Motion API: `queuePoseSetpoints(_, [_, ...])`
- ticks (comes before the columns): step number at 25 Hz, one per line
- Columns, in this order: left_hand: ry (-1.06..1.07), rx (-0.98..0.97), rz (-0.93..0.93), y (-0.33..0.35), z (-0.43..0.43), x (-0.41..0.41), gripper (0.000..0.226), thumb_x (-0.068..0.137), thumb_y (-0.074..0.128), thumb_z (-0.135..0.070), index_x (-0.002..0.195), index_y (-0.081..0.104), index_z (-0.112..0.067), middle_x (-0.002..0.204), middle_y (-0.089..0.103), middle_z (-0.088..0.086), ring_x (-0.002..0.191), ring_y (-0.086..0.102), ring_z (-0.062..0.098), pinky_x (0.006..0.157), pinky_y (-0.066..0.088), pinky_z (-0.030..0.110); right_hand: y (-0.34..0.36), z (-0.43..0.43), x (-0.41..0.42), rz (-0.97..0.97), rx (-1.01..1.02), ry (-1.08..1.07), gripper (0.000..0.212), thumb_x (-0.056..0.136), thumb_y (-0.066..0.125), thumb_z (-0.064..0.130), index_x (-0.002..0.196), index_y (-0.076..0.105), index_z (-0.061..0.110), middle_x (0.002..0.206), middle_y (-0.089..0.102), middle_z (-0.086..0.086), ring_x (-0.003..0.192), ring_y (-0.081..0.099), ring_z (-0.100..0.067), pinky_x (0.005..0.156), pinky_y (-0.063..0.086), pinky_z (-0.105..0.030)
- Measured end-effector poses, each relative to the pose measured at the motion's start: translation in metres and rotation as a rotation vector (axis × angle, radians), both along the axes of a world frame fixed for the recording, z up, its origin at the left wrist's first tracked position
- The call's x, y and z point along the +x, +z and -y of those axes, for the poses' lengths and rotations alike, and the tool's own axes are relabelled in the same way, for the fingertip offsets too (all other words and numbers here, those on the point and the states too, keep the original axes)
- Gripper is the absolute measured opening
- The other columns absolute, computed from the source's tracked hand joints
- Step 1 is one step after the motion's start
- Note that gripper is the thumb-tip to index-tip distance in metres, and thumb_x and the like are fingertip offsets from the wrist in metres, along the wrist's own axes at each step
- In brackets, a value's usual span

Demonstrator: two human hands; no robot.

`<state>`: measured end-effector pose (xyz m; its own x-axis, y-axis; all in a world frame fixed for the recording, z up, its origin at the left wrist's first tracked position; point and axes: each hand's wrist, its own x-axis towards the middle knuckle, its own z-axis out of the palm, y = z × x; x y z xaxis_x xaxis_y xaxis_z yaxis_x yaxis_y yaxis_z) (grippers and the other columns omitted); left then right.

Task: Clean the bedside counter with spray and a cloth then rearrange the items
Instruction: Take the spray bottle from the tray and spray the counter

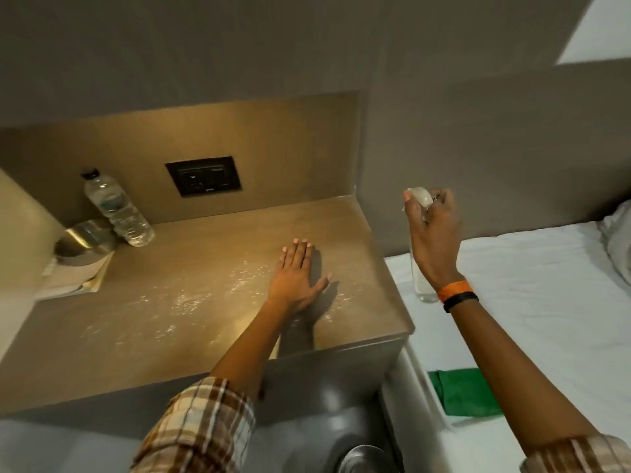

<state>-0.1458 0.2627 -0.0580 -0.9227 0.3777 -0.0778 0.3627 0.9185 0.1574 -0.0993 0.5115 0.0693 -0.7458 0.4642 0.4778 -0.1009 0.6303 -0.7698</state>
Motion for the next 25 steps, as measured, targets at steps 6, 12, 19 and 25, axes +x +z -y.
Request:
queuePoseSetpoints(6, [0.175, -0.004, -0.055, 0.014, 0.177, 0.033, 0.090, 0.096, 0.015, -0.071, 0.159, -0.003, -0.009, 0.169, -0.006, 0.009, 0.155, -0.011, 0.022, 0.126, -0.007, 0.043, -0.024, 0.174, 0.016, 0.241, -0.128, 0.279, 0.045, 0.105, 0.048, 0.044, 0.087, 0.072, 0.010, 0.072, 0.072, -0.006, 0.052, 0.066, -0.013, 0.056, 0.060, -0.034])
queuePoseSetpoints(12, [0.414, 0.007, -0.138, 0.007, 0.365, 0.067, 0.075, 0.101, 0.028, -0.060, 0.159, 0.014, -0.015, 0.168, 0.013, 0.008, 0.155, 0.007, 0.025, 0.126, 0.005, 0.045, -0.070, 0.360, 0.046, 0.430, 0.102, 0.529, 0.054, 0.108, 0.039, 0.041, 0.082, 0.067, 0.002, 0.075, 0.070, -0.016, 0.065, 0.067, -0.031, 0.066, 0.054, -0.047])
queuePoseSetpoints(19, [0.476, 0.033, -0.163, -0.010, 0.464, 0.078, 0.061, 0.103, 0.039, -0.037, 0.154, 0.030, -0.004, 0.160, 0.032, 0.017, 0.150, 0.025, 0.033, 0.125, 0.016, 0.049, -0.079, 0.422, 0.055, 0.524, 0.132, 0.558, 0.064, 0.107, 0.037, 0.046, 0.072, 0.061, -0.002, 0.066, 0.065, -0.024, 0.050, 0.046, -0.022, 0.052, 0.049, -0.047])
queuePoseSetpoints(25, [0.373, 0.024, -0.225, -0.009, 0.452, 0.076, 0.063, 0.101, 0.031, -0.051, 0.149, 0.037, -0.011, 0.148, 0.047, 0.013, 0.134, 0.046, 0.028, 0.109, 0.041, 0.044, -0.026, 0.396, -0.041, 0.401, 0.167, 0.336, 0.052, 0.110, 0.036, 0.034, 0.073, 0.055, 0.002, 0.067, 0.055, -0.014, 0.058, 0.052, -0.028, 0.061, 0.053, -0.051])
